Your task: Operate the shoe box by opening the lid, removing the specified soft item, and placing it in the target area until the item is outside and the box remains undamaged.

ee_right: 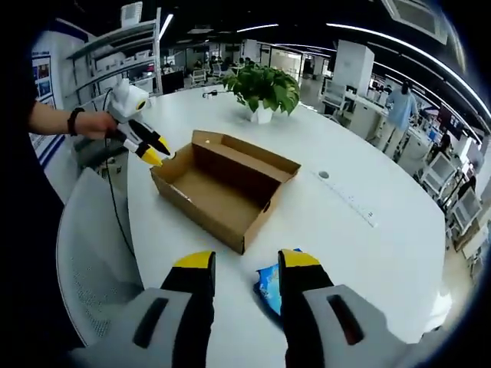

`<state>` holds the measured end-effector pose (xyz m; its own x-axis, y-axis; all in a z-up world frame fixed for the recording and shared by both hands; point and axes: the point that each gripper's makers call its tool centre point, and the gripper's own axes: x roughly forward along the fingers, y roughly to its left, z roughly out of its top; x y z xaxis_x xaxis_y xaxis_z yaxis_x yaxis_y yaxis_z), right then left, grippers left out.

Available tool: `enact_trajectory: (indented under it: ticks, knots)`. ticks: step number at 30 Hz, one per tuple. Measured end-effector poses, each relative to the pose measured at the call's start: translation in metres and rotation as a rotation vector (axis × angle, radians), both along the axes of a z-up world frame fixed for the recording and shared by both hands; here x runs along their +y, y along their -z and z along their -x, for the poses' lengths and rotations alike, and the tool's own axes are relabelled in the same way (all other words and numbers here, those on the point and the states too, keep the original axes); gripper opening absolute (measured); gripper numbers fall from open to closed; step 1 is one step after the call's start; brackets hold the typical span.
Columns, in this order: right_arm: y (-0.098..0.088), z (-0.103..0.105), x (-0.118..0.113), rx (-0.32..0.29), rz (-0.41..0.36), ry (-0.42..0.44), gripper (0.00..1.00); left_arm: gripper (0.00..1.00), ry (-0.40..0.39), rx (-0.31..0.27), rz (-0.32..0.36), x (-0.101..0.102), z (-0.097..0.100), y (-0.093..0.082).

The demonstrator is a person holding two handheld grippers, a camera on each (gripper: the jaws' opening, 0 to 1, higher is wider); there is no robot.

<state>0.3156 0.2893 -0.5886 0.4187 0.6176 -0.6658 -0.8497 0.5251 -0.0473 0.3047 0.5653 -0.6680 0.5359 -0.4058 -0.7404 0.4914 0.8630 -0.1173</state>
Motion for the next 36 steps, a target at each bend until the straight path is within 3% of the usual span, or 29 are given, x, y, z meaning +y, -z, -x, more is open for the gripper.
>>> enact_trajectory:
  ticks: [9, 12, 17, 21, 24, 29, 36]
  knots:
    - [0.002, 0.025, -0.014, 0.018, -0.042, 0.093, 0.31, 0.29, 0.113, 0.062, -0.032, -0.01, -0.017, 0.029]
    - [0.007, 0.035, -0.022, 0.024, -0.038, 0.117, 0.32, 0.29, 0.171, 0.077, -0.092, -0.008, -0.022, 0.042]
    - [0.022, 0.047, -0.035, 0.054, -0.023, 0.14, 0.32, 0.31, 0.238, 0.118, -0.092, -0.017, -0.026, 0.057]
    - [0.023, 0.056, -0.037, 0.066, -0.033, 0.168, 0.32, 0.31, 0.321, 0.194, -0.04, -0.031, -0.019, 0.07]
    - [0.026, 0.062, -0.04, 0.068, -0.028, 0.183, 0.32, 0.31, 0.351, 0.205, -0.053, -0.032, -0.021, 0.076]
    - [0.032, 0.068, -0.048, 0.083, -0.034, 0.223, 0.32, 0.36, 0.416, 0.27, -0.021, -0.04, -0.015, 0.088]
    - [0.037, 0.075, -0.052, 0.102, -0.033, 0.252, 0.32, 0.4, 0.446, 0.303, 0.004, -0.046, -0.017, 0.092]
